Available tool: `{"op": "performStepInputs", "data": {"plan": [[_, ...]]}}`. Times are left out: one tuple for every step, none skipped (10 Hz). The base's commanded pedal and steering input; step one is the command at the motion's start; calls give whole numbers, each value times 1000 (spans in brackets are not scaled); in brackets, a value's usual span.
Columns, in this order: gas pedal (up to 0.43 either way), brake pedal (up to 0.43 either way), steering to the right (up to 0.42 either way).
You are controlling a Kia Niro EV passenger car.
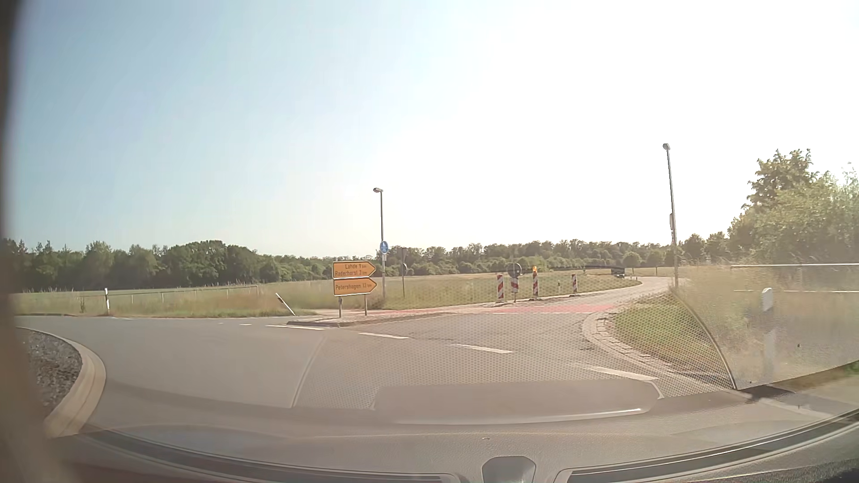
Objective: Follow the waypoints while adhering to traffic rules and regulations
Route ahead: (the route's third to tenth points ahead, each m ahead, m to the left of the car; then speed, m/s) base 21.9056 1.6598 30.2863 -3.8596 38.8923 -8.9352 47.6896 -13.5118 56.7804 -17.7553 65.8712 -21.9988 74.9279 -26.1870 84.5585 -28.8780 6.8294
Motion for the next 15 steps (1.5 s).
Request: {"op": "performStepInputs", "data": {"plan": [[177,6,-65],[197,6,-37],[197,6,-19],[197,6,4],[197,6,26],[209,6,40],[220,6,60],[220,6,78],[220,6,99],[220,6,114],[220,6,135],[220,6,154],[220,6,167],[220,6,182],[220,6,187]]}}
